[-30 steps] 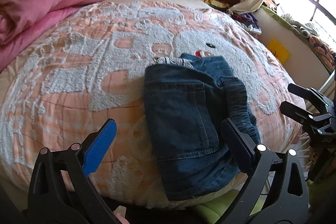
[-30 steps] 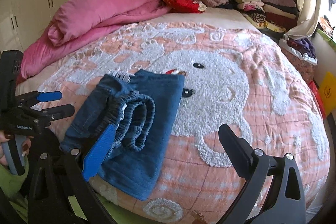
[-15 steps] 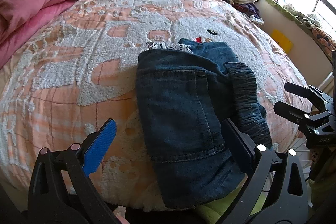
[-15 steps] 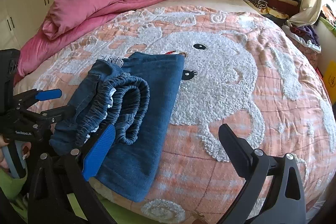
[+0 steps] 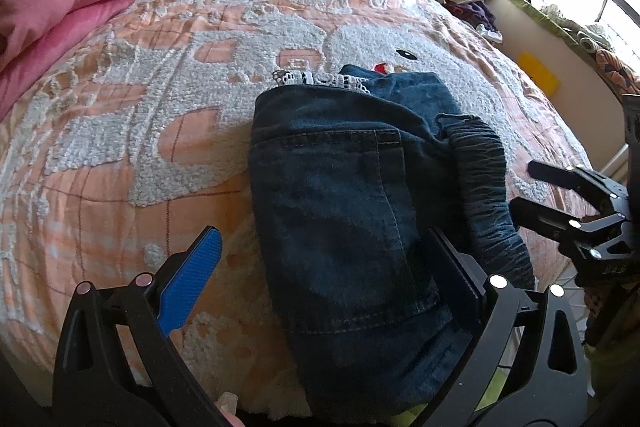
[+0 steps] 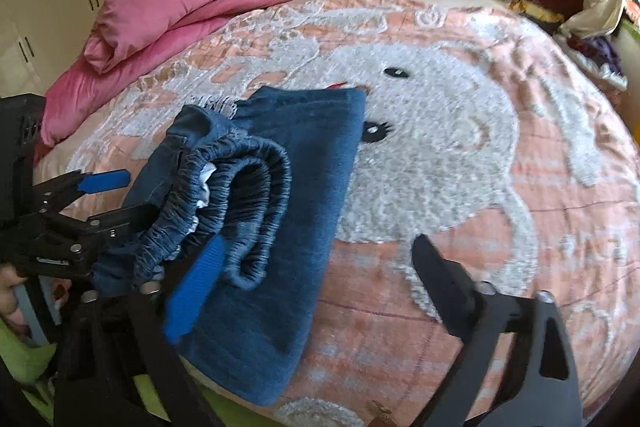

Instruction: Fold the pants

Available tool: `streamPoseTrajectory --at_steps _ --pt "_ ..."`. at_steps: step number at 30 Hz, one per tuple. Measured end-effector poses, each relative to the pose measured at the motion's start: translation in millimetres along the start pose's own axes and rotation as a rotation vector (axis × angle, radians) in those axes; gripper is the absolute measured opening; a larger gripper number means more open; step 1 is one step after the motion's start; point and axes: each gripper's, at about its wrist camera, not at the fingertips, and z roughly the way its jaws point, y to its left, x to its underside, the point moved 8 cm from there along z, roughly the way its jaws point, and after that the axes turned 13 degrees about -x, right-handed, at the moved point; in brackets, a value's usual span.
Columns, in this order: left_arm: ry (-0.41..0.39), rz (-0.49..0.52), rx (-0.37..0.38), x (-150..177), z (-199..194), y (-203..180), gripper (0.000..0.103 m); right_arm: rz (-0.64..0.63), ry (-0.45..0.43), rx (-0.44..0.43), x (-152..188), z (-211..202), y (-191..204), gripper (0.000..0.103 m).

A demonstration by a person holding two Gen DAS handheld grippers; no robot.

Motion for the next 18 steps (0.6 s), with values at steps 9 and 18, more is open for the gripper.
streamPoseTrajectory --at_steps 9,18 --pt "0.026 -0.008 0.031 0 13 -3 0.093 0.028 0.040 -0.055 4 20 -1 0.079" --pt "0.040 -0.053 0.103 -2 21 -6 0.070 0.036 0.045 -0.093 2 29 -4 0.079"
